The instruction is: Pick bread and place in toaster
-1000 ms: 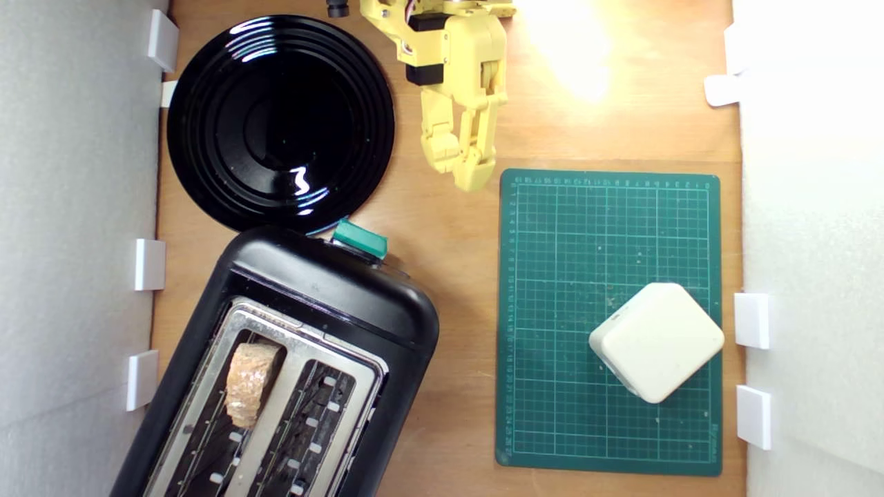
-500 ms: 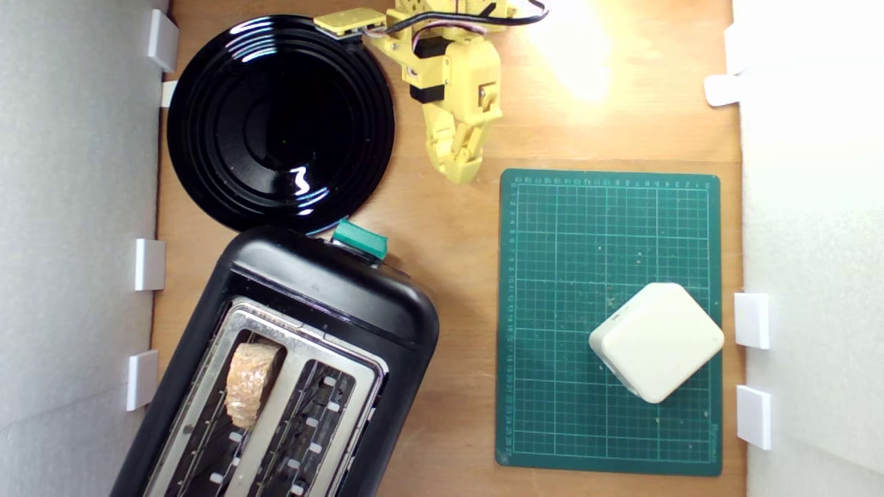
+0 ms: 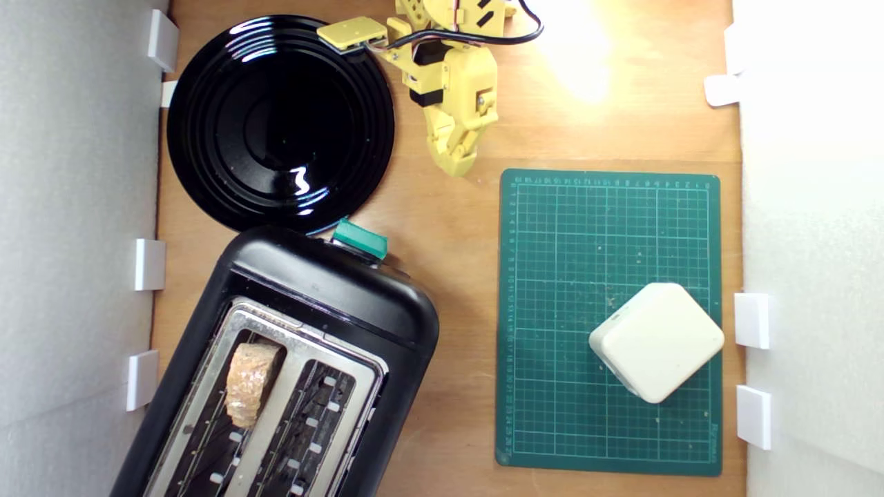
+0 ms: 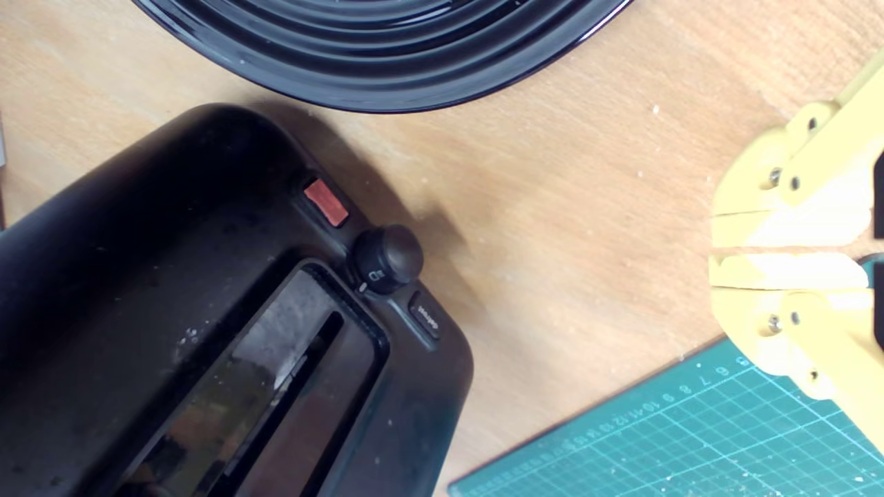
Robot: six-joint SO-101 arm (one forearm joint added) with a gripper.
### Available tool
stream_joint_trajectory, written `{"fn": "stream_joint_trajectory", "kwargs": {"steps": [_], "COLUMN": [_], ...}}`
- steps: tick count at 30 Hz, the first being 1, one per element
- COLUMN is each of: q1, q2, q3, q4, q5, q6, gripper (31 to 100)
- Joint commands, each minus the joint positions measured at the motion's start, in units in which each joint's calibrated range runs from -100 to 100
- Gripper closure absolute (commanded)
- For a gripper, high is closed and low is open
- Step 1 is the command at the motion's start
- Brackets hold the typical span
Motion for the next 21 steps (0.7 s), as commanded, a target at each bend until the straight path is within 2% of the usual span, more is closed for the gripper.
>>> {"fn": "stream_joint_trajectory", "kwargs": {"steps": [1,8,13,21], "q1": [0.41,0.41,0.41,0.41], "q2": [-0.76,-0.76,-0.76,-0.76], "q3": [0.21,0.21,0.21,0.21], "q4": [0.52,0.52,1.70,1.79], "q5": [1.14,4.13,4.21,4.21], "q6": [0.07,0.07,0.01,0.54], "gripper": [92.0,97.4,97.6,97.5]}}
